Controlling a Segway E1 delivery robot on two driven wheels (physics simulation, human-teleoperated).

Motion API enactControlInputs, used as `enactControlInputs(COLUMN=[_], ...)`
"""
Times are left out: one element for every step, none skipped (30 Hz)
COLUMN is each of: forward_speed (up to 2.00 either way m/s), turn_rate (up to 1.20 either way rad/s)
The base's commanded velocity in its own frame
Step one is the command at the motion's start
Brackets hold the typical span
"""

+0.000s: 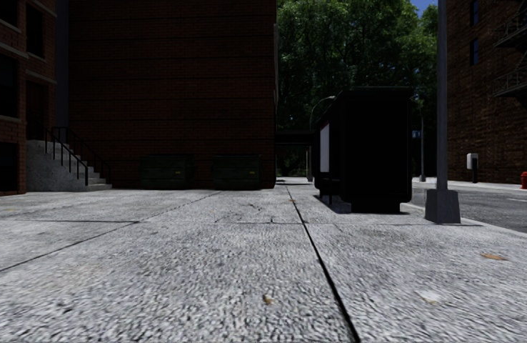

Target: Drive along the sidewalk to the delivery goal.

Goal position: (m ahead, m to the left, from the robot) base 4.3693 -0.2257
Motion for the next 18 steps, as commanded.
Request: enactControlInputs(forward_speed=[2.00, 2.00, 2.00, 2.00, 2.00, 2.00, 2.00, 2.00, 2.00, 2.00, 2.00, 2.00, 2.00, 2.00, 2.00, 2.00, 2.00, 2.00], turn_rate=[-0.21, -0.23, -0.25, -0.25, -0.25, -0.26, -0.26, -0.26, -0.26, -0.26, -0.26, -0.27, -0.27, -0.30, -0.31, -0.31, -0.31, 0.00])
